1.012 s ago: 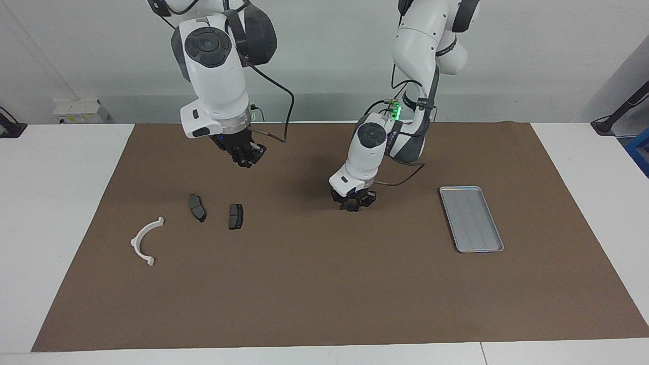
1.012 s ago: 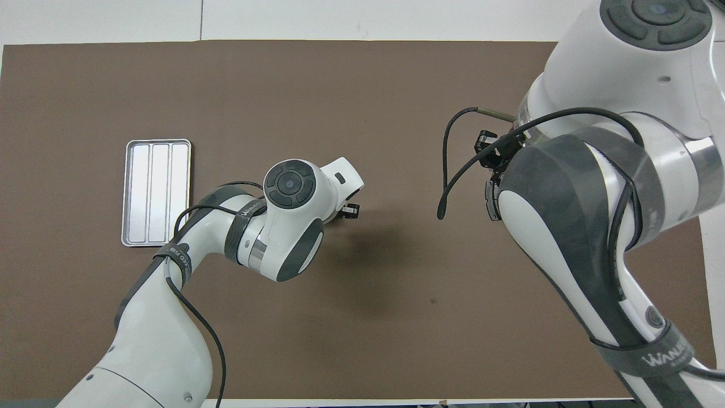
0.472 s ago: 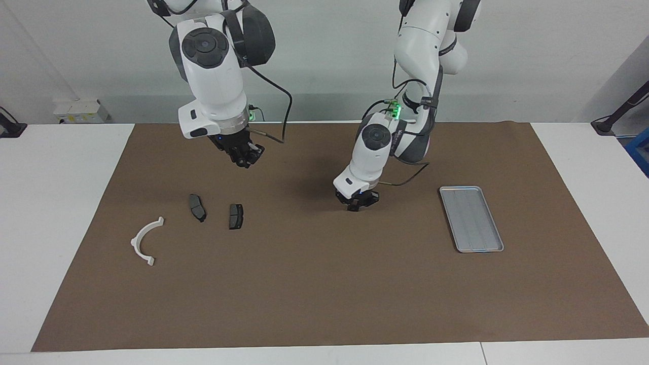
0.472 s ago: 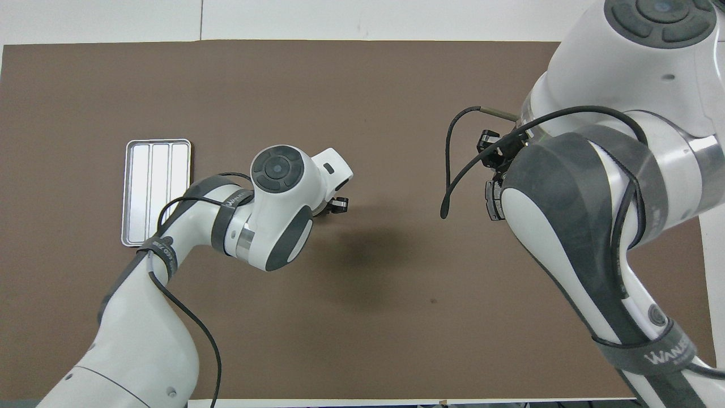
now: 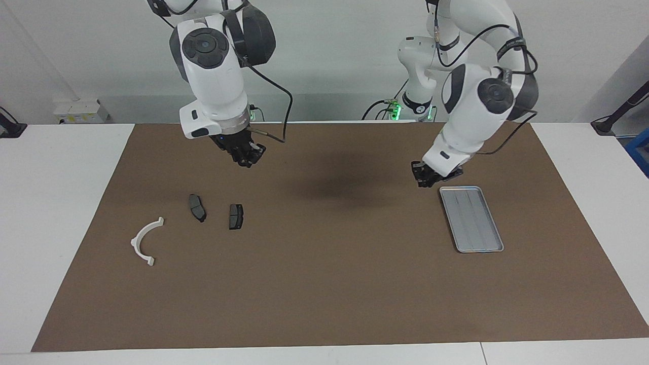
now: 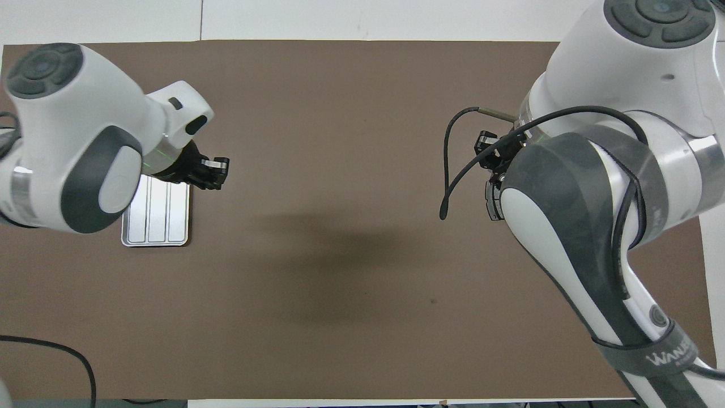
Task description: Pick bearing gear from pile to tray
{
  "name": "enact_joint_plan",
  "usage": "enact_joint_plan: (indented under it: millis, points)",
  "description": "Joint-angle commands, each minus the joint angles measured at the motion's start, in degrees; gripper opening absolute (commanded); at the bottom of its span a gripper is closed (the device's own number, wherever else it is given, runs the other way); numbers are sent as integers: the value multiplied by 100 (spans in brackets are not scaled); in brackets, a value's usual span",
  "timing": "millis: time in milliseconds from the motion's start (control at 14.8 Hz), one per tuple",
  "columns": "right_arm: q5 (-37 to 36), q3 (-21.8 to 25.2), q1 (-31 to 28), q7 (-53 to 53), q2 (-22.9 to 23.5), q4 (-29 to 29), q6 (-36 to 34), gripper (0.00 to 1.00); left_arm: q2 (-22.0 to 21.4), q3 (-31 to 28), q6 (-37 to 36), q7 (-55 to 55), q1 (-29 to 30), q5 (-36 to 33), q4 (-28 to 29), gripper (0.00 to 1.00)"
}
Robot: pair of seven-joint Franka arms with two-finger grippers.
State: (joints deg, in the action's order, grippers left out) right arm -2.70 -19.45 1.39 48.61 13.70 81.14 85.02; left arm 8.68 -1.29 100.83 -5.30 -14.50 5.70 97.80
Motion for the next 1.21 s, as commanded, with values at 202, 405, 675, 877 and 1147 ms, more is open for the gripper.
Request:
enact_joint_plan:
  millis: [202,405,675,877,1147]
  points:
    - [411,-15,1071,2280,132,156,917,0,-269,32,742,1083,746,-191,957,0]
    - [306,-15,1732,3214,650,218,1682,0,-533,23,1604,1145,738,-192,1819,0]
    - [104,3,1979,3401,1090,516,2597,0,-534,23,2037,1469,860,-201,2199,0]
    - [-597,3,2286,3873,1712,464,3018,0,-525,23,2177,1874,1159,-279,2304,0]
    - [-978,11,2331,4122,2224,508,3696,0,-507,23,2617,2016,1230,-385,2568,0]
